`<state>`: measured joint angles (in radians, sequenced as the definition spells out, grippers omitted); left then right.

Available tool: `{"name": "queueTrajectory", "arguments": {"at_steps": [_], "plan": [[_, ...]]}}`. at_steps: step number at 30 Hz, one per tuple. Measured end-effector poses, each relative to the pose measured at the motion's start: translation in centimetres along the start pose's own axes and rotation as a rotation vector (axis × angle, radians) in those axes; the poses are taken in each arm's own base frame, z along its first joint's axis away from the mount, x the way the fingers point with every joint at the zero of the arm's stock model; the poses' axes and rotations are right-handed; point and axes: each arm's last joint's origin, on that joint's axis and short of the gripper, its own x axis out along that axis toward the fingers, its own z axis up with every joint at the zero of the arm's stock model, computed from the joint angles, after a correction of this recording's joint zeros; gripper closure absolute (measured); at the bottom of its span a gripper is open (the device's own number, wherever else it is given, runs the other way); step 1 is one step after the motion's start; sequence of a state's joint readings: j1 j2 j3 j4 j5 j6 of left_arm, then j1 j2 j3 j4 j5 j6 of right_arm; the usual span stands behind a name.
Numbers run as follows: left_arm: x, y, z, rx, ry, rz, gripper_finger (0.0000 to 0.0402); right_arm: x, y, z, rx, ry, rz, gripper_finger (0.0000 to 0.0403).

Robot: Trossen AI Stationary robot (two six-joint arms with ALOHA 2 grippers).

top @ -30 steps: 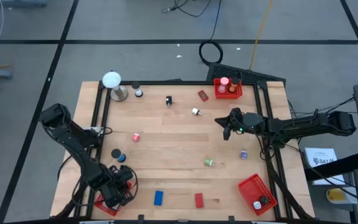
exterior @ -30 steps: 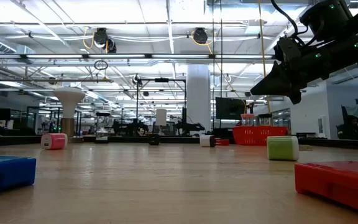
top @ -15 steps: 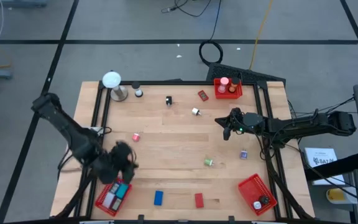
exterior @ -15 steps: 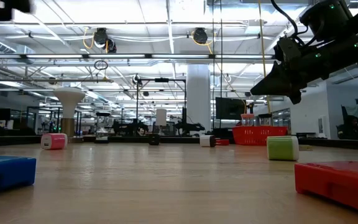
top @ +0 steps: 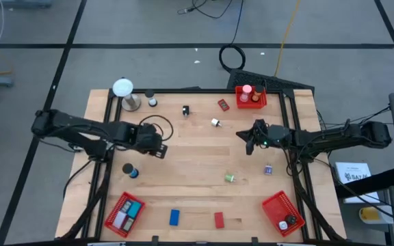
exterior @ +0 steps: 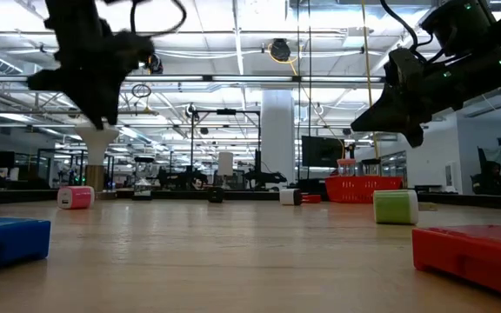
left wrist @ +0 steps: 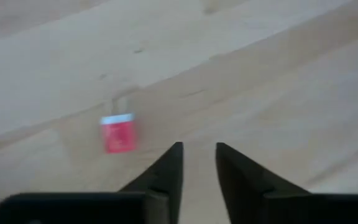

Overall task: Pick & Place Office items
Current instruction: Put the pink charger adapter into the bottom right red basket

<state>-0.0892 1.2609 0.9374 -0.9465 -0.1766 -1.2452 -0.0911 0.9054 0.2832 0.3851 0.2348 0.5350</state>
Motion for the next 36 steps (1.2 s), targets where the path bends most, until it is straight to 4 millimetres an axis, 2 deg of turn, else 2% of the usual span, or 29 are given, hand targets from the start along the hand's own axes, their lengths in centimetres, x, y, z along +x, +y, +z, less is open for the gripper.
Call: {"name": "queueTrajectory", "arguments": {"at_steps": [4, 9, 16, 21, 31, 33, 36], "plan": [[1.6, 1.0, -0.3, -0.016, 0.048, 0.110, 0.0238, -0.1, 0.3, -0.2, 0.008, 0.009, 0.017, 0.0403], [3.6, 2.4, -1.2, -0.074, 0.056, 0.136, 0.0173, -0.1, 0.5, -0.3, 0.011, 0.015, 0.028, 0.0403], [7.1, 4.5, -2.2, -0.139, 0.047, 0.104, 0.0130, -0.1, 0.5, -0.3, 0.000, 0.014, 0.026, 0.0403], [8.4, 5.4, -2.7, -0.184, 0.011, 0.096, 0.0147, -0.1, 0.5, -0.3, -0.005, 0.013, 0.025, 0.0403], [8.5, 5.5, -2.7, -0.116, -0.031, 0.099, 0.0266, -0.1, 0.5, -0.3, 0.018, 0.015, 0.027, 0.0403], [8.5, 5.0, -2.5, -0.063, -0.094, 0.067, 0.0274, -0.1, 0.5, -0.3, 0.043, 0.019, 0.029, 0.0403], [8.1, 3.3, -1.9, 0.071, -0.265, -0.063, 0.0274, -0.1, 0.6, -0.3, 0.110, 0.061, 0.044, 0.0403]]}}
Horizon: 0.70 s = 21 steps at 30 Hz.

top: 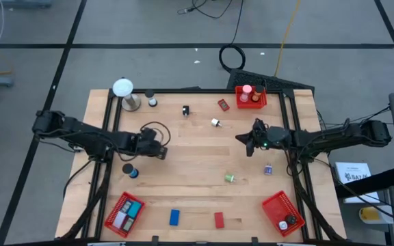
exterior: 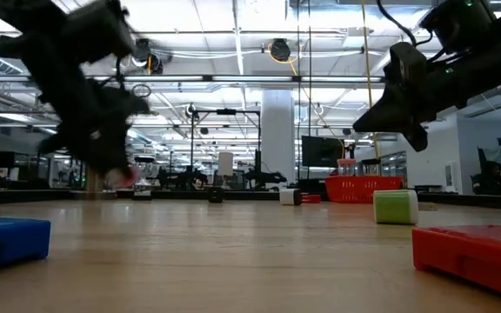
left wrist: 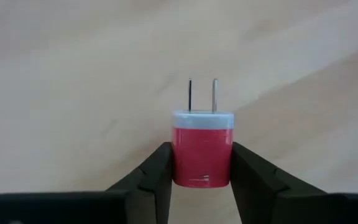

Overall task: Pick & Place Office items
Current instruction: Put the pink charger adapter into the bottom right red basket

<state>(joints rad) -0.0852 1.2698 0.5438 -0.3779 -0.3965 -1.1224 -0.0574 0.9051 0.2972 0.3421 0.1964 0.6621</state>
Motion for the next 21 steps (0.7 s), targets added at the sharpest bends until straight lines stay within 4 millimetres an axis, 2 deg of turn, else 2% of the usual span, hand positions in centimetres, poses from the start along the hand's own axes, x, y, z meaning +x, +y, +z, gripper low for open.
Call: {"name": "queueTrajectory", "arguments": {"at_steps": [4, 9, 14, 21], "plan": [[-0.2, -2.9, 1.2, 0.146, -0.240, -0.195, 0.0271, 0.0, 0.7, 0.6, 0.064, 0.147, -0.049, 0.0403], [1.2, -5.0, 2.6, 0.278, -0.447, -0.283, 0.0270, -0.4, 1.9, 2.2, 0.170, 0.262, -0.142, 0.0403], [3.7, -6.5, 3.5, 0.367, -0.466, -0.314, 0.0272, 0.5, 3.3, 3.1, 0.334, 0.362, -0.133, 0.0381], [5.6, -11.6, 5.2, 0.585, -0.484, -0.370, 0.0270, 3.1, 5.0, 4.8, 0.453, 0.334, -0.111, 0.0311]]}}
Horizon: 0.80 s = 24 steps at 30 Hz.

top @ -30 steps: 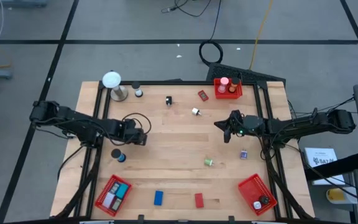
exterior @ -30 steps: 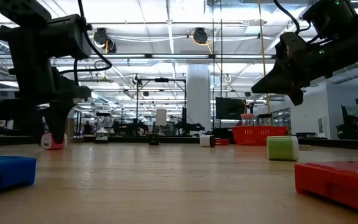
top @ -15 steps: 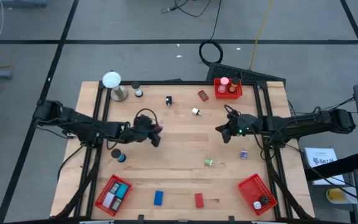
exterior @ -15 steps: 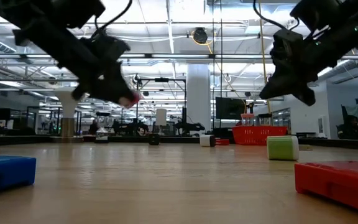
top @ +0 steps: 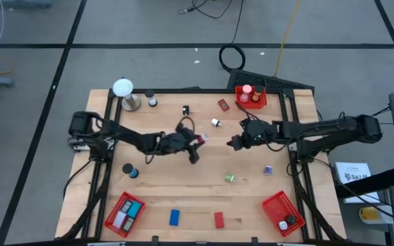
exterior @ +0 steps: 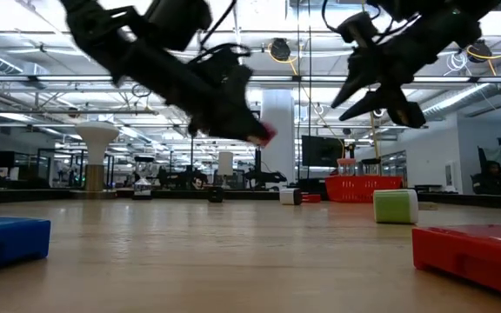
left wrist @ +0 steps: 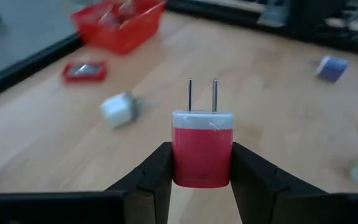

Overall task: Pick & Place Office items
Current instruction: Put the pink charger adapter into the bottom right red basket

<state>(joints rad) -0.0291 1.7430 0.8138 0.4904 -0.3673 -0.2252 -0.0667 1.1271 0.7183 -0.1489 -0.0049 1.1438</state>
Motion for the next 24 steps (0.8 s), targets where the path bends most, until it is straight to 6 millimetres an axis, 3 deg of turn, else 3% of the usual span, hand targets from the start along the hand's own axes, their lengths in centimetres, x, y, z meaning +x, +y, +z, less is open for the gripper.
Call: {"name": "queueTrajectory", "arguments": {"at_steps": [5, 13, 24], "plan": [[2.1, -1.6, 1.6, 0.063, -0.035, -0.037, 0.0270, 0.6, 0.1, 0.5, 0.074, -0.013, -0.007, 0.0248], [3.8, -2.8, 3.7, 0.114, -0.068, -0.073, 0.0269, 0.7, 0.6, 0.7, 0.111, -0.031, 0.042, 0.0168], [3.8, -3.2, 5.1, 0.141, -0.083, -0.075, 0.0269, 1.5, 1.0, 0.9, 0.111, -0.046, 0.095, 0.0151]]}}
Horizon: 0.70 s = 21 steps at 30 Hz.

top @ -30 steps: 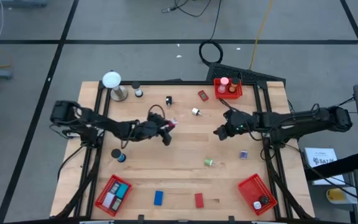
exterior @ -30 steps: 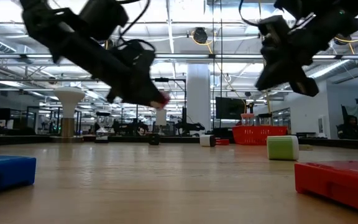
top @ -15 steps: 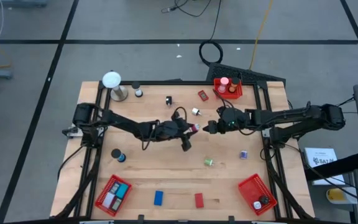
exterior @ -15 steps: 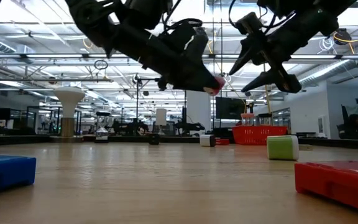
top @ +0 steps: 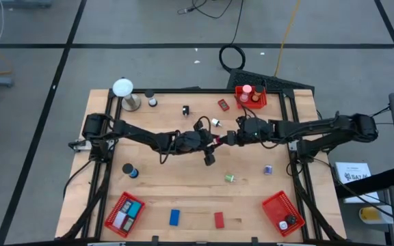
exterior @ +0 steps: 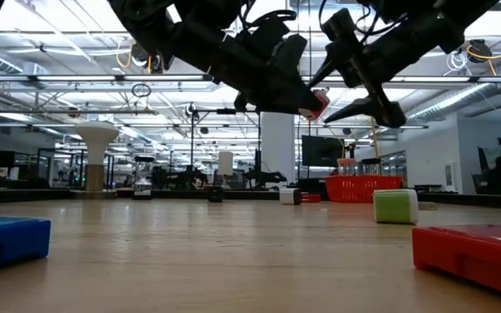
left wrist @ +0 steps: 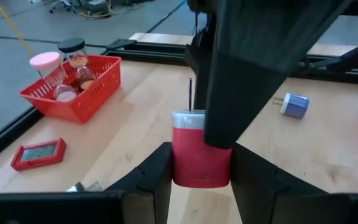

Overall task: Pick & Place Office items
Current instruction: Put the pink charger adapter into the bottom right red basket

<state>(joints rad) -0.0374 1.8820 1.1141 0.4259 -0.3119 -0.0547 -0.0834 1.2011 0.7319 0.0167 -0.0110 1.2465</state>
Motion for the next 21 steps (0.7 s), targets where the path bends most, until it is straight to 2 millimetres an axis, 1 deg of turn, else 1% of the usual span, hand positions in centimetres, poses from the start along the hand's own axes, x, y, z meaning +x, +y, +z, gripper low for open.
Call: {"name": "queueTrajectory", "arguments": {"at_steps": [2, 4, 8, 13, 16, 19, 21], "plan": [[0.0, -0.1, -0.1, 0.003, 0.005, 0.001, 0.0269, 0.7, 0.1, 0.0, 0.002, 0.017, 0.030, 0.0157], [-0.1, -0.3, -0.1, 0.013, 0.009, -0.003, 0.0269, 1.5, -0.2, -0.2, 0.011, 0.038, 0.017, 0.0166], [-0.1, -0.5, 0.0, 0.007, 0.007, -0.005, 0.0268, 2.6, -0.2, -0.2, 0.016, 0.026, 0.047, 0.0195], [-0.2, -0.6, 0.1, 0.001, 0.002, 0.011, 0.0268, 2.4, 0.0, -0.3, 0.002, -0.015, 0.037, 0.0243], [-0.3, -0.6, 0.2, -0.037, -0.002, 0.004, 0.0266, 2.2, 0.0, -0.3, -0.011, -0.012, 0.035, 0.0267], [-0.6, -0.4, 0.7, -0.052, -0.001, -0.009, 0.0249, 2.0, 0.0, -0.3, -0.039, -0.009, 0.033, 0.0274], [-1.5, 0.2, 1.4, -0.063, 0.024, -0.004, 0.0228, 1.9, 0.0, -0.2, -0.070, -0.015, 0.028, 0.0274]]}}
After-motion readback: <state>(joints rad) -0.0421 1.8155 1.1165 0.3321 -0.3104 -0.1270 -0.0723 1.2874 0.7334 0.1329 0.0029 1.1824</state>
